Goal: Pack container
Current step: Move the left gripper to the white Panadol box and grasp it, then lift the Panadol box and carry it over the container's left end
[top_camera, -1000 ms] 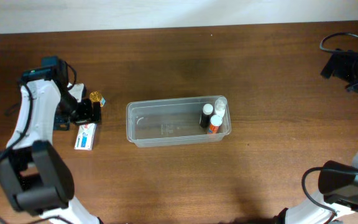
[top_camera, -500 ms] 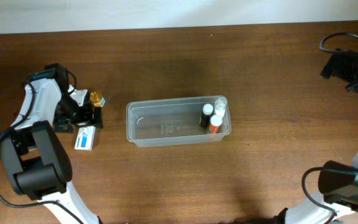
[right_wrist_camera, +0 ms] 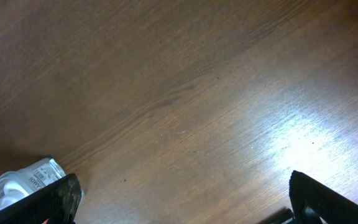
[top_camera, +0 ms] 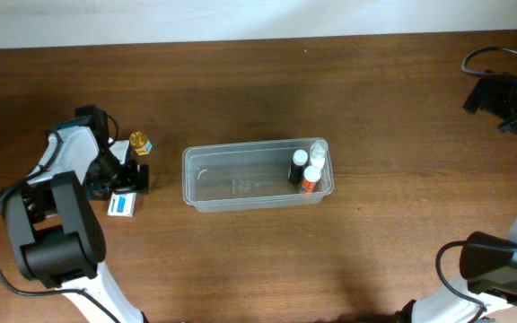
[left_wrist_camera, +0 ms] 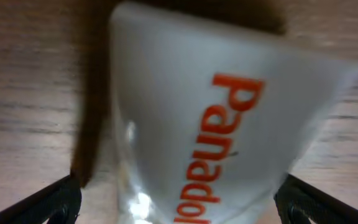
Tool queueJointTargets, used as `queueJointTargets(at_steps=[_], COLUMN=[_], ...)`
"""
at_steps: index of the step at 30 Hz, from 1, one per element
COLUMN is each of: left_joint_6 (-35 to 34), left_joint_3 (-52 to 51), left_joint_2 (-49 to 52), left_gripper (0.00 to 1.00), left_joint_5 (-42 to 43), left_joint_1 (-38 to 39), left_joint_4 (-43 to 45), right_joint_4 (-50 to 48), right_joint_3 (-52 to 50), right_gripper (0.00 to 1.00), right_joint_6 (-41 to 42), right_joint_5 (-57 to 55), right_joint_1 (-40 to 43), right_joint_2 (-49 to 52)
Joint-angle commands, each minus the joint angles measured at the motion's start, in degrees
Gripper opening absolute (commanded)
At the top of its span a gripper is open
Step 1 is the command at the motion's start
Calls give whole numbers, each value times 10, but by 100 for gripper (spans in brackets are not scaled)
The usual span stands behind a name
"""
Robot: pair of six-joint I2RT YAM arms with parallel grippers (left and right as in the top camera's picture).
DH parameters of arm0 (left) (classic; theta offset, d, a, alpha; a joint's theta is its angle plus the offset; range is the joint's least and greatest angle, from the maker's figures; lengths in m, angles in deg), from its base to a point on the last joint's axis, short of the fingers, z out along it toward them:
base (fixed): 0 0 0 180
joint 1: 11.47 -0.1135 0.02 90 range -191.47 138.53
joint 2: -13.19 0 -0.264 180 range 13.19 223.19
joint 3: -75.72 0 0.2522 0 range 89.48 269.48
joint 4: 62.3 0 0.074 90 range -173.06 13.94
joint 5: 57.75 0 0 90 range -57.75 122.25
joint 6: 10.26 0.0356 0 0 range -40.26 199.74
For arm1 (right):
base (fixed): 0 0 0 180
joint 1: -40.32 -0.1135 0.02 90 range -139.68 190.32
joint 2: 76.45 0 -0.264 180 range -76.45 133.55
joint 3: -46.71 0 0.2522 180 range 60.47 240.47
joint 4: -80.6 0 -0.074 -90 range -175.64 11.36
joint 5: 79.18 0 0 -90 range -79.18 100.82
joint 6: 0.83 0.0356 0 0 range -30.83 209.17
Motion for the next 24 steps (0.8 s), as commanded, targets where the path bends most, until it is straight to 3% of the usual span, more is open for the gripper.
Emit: queueJointTargets(at_steps=[1, 4, 8, 13, 24], left_joint_6=[-9, -9, -12, -40, -72], left_joint_3=[-20, -31, -36, -36, -24], left_joint_2=[3, 3, 3, 3, 3], left_gripper=[99, 99, 89, 52, 51], left_joint_5=[-13, -13, -12, -11, 27], left_joint_1=[-1, -1, -1, 0, 0], left_joint_4=[11, 18, 22, 21, 10], right_joint_4=[3, 3, 3, 3, 3], right_joint_3=[2, 2, 2, 2, 2], right_gripper=[98, 98, 98, 98, 98], right_joint_6=[5, 5, 5, 5, 5], right_joint_5=[1, 1, 1, 1, 1], right_joint_1=[4, 4, 4, 4, 4], right_joint_2=[-2, -2, -2, -2, -2])
